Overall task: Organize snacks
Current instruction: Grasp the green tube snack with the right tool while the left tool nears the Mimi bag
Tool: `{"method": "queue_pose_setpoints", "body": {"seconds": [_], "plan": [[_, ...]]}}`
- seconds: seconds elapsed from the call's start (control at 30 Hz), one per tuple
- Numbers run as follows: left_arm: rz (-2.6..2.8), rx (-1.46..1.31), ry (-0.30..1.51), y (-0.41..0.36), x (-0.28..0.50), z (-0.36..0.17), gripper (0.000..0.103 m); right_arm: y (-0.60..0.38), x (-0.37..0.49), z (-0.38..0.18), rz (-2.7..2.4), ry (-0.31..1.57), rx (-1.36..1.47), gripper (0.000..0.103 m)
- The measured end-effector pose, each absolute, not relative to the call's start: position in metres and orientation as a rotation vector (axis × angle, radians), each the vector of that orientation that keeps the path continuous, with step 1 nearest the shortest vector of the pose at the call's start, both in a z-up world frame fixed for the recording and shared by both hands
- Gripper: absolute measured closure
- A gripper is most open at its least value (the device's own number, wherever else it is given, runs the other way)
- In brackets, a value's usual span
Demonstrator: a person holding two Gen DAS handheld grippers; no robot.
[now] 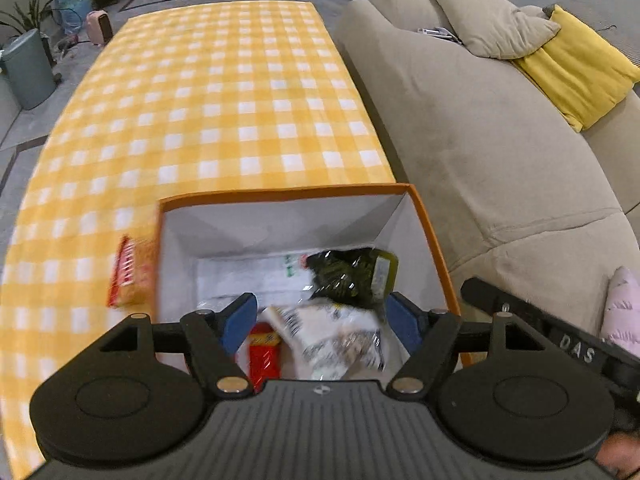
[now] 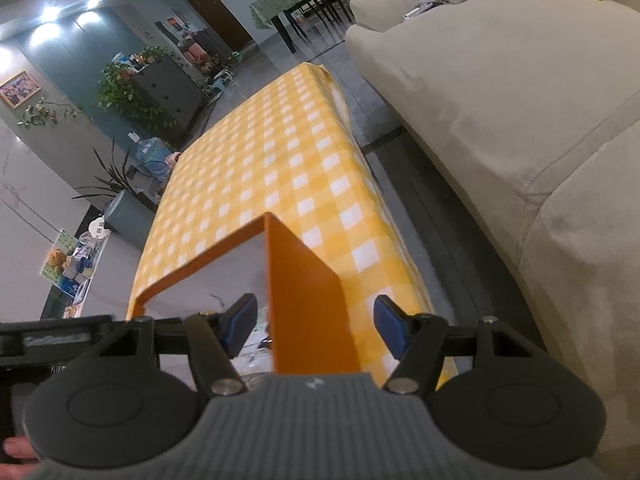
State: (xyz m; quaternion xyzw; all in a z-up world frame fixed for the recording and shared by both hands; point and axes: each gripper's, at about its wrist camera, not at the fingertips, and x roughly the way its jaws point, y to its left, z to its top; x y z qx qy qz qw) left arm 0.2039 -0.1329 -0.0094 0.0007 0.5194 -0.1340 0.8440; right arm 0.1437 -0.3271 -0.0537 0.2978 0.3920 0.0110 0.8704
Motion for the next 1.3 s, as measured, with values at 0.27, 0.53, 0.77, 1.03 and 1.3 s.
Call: {"method": "queue_pose_setpoints", "body": {"seconds": [0.27,0.53,0.77,1.03,1.3], "plan": [[-0.283,0.006,1.104,-0.075,0.161,0.032,0.017,-0.297,0.116,-0.005,0.117,0.732,0.587,0.039],[-0.144,0.002,1.025,0.012,0.139,0.042,0.017,-0.215,0.076,0.057,0.174,0.646,0.434,0.045],[-0.029,-0.168,0.961,0.1,0.138,0.016,0.017,-0.107,0.054,0.062,0.233,0.625,0.315,0.057],[-0.086,-0.349,1.0,0.156,0.145,-0.05,0.017,0.005,0.042,0.015,0.119,0.516,0.116,0.057],[-0.075,-0.464,0.99,0.191,0.164,-0.08,0.017,0.054,0.056,-0.07,0.041,0.507,-0.036,0.058]]}}
